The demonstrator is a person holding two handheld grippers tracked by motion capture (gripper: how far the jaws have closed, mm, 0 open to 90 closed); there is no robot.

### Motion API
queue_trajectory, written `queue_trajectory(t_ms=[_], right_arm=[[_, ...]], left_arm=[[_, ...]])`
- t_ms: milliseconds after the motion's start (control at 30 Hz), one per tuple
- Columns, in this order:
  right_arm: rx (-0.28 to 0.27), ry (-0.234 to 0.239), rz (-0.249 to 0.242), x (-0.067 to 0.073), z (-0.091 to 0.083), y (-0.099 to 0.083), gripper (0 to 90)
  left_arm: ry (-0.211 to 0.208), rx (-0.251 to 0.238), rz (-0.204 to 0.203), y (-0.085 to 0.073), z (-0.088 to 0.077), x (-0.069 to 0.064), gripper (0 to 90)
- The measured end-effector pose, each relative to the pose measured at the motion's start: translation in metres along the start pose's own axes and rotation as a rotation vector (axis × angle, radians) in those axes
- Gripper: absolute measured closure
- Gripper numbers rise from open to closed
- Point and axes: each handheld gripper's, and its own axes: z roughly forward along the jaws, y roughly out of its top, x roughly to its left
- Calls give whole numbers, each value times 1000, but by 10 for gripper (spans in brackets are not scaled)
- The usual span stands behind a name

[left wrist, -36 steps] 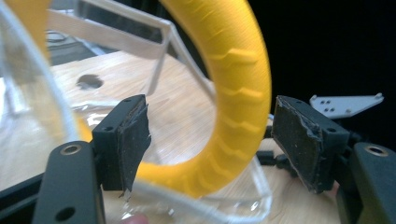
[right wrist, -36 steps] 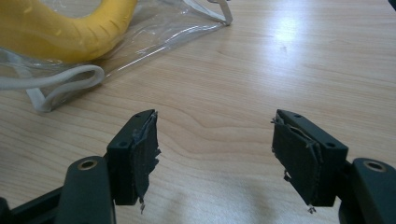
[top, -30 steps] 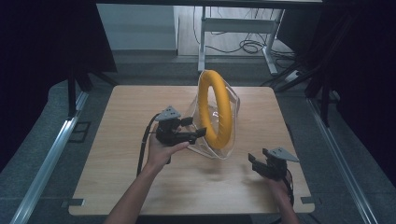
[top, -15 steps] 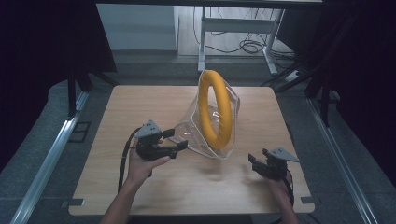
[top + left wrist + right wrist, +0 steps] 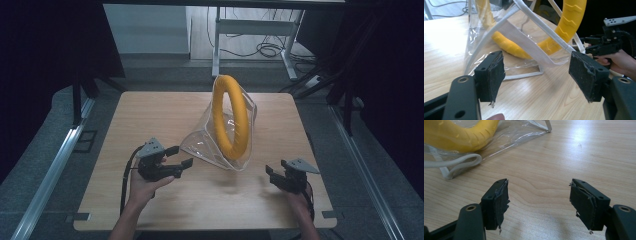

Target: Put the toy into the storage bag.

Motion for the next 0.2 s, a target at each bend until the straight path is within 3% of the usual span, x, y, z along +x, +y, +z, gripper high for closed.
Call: queue_trajectory(t_ms=[200], right_arm=[[-2,-5,0,0,-1,-1,314]], left_arm=[[-3,9,4,-2,0,0,291]])
